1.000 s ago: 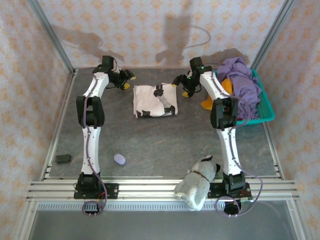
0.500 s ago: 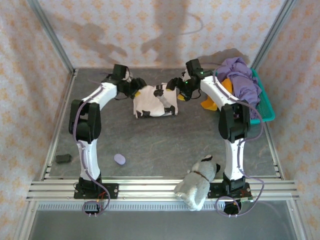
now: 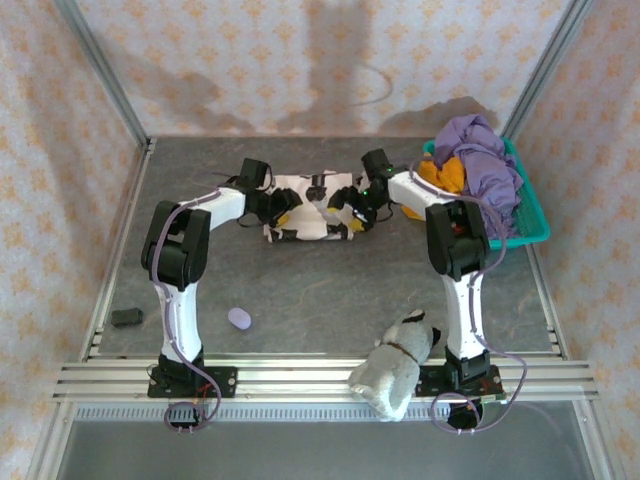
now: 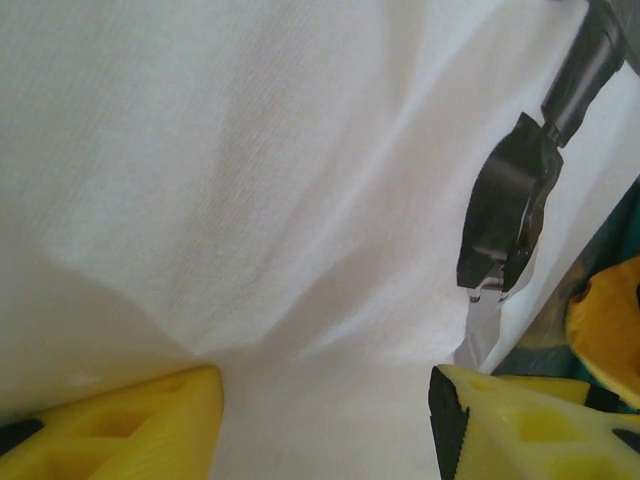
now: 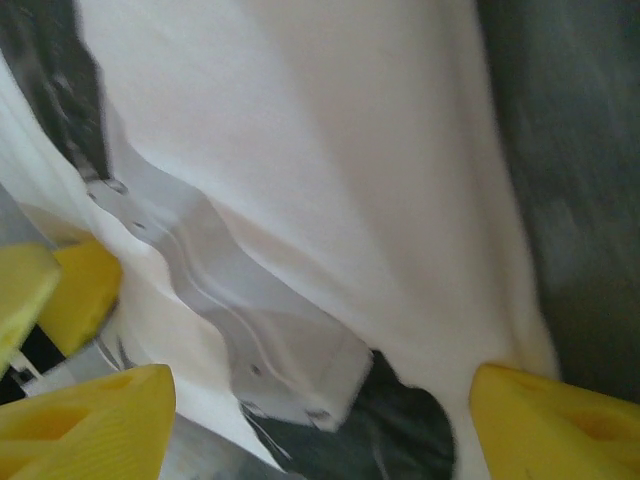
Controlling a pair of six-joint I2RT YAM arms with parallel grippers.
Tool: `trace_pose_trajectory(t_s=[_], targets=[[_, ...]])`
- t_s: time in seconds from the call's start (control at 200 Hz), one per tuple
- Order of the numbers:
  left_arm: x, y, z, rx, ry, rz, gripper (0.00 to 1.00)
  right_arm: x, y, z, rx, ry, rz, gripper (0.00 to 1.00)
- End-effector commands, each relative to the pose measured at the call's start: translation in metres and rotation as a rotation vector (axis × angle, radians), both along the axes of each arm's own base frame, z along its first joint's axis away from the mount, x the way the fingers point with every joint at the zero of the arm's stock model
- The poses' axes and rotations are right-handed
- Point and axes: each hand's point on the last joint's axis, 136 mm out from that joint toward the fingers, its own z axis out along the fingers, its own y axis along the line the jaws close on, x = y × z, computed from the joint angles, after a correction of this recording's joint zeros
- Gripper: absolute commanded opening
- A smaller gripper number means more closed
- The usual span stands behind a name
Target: Fold and stack the t-shirts
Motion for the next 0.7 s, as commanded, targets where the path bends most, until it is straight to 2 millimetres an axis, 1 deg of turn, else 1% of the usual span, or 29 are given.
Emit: trace_pose_trajectory(t_s=[0.0,0.02,0.04,0.045,0.075,0.09,0.1,0.175,0.23,0.295,0.3,0.35,0.4,0.44,0.516,0.611,0.696], targets=[[-0.058,0.018,-0.031,0.145,0.141,-0.048,0.6,-0.059,-0.013,-0.009,-0.084,0.094,0.009,0.78],[-0.066,0.019,-0.031,0.153,0.151,-0.056,0.6,-0.07,-0.015,-0.01,-0.092,0.104,0.013,0.78],[-0.074,0.019,-0.031,0.159,0.161,-0.063,0.6,-0.078,-0.015,-0.004,-0.092,0.097,0.022,0.78],[-0.076,0.019,-0.032,0.16,0.163,-0.066,0.6,-0.084,-0.015,-0.003,-0.092,0.098,0.026,0.78],[-0.088,0.018,-0.032,0.164,0.173,-0.078,0.6,-0.095,-0.015,0.003,-0.088,0.09,0.036,0.78],[-0.095,0.018,-0.036,0.169,0.189,-0.084,0.6,-0.103,-0.016,0.005,-0.088,0.091,0.04,0.78],[-0.096,0.018,-0.027,0.167,0.17,-0.086,0.6,-0.108,-0.016,0.006,-0.089,0.089,0.043,0.78],[-0.126,0.017,-0.021,0.181,0.18,-0.105,0.6,-0.136,-0.02,0.021,-0.075,0.06,0.048,0.78],[-0.144,0.018,-0.015,0.203,0.175,-0.118,0.61,-0.149,-0.026,0.034,-0.07,0.025,0.04,0.78],[-0.158,0.021,-0.006,0.219,0.166,-0.134,0.61,-0.157,-0.033,0.048,-0.072,-0.017,0.034,0.78],[-0.16,0.022,-0.006,0.221,0.167,-0.135,0.61,-0.157,-0.033,0.051,-0.069,-0.027,0.035,0.78],[-0.166,0.028,0.003,0.249,0.162,-0.141,0.62,-0.157,-0.035,0.062,-0.07,-0.062,0.042,0.78],[-0.169,0.035,0.013,0.284,0.156,-0.143,0.63,-0.153,-0.033,0.071,-0.064,-0.089,0.059,0.78],[-0.169,0.037,0.022,0.296,0.148,-0.141,0.63,-0.146,-0.031,0.076,-0.065,-0.11,0.074,0.78],[-0.165,0.041,0.034,0.314,0.137,-0.119,0.65,-0.131,-0.025,0.078,-0.082,-0.128,0.098,0.78],[-0.159,0.048,0.038,0.327,0.149,-0.078,0.66,-0.107,-0.012,0.069,-0.087,-0.124,0.123,0.78],[-0.153,0.056,0.038,0.337,0.148,-0.042,0.66,-0.086,0.0,0.055,-0.093,-0.113,0.139,0.78]])
